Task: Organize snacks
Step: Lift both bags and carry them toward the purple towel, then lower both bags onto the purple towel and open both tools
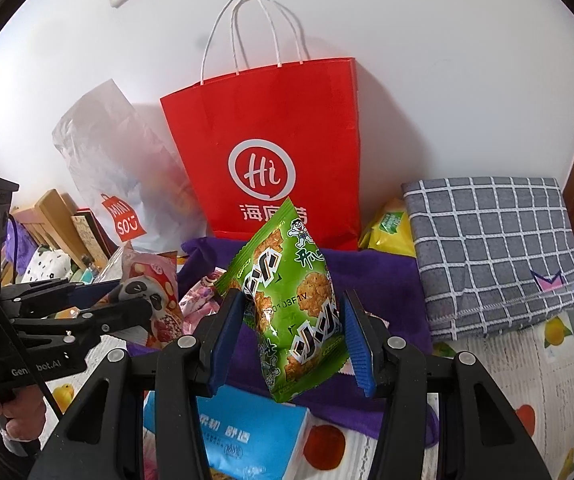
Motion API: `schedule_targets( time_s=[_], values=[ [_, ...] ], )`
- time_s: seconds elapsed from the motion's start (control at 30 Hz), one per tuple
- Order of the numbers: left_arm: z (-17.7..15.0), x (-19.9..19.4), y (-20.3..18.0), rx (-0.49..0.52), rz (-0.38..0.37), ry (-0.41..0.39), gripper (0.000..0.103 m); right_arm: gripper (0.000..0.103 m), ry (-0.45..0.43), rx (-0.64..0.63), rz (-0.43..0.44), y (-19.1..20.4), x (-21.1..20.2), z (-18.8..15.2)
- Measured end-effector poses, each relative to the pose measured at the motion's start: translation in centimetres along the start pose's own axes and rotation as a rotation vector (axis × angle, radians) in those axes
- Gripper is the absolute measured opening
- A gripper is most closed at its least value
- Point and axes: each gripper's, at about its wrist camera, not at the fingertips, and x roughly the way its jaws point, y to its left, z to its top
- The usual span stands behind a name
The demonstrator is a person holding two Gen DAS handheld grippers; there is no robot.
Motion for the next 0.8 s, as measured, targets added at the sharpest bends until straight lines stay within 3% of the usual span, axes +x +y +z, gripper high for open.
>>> schedule_targets(
  time_s=[0.4, 0.63, 0.8],
  values=[
    [0.9, 4.1, 1.9, -0.002, 0.039, 0.055, 0.038, 0.049, 0.071, -0.037, 0.023, 0.3, 4.8, 0.3],
    [1.1, 6.9, 3.4, -0.029, 0.042, 0.086, 0.038, 0.049, 0.194, -0.014, 0.091, -0.3, 8.9, -0.8],
    [1.3, 8.8, 3.9, -0.032, 0.048, 0.11, 0.038, 0.049, 0.261, -0.014, 0.088, -0.5, 10.9, -1.7]
  ],
)
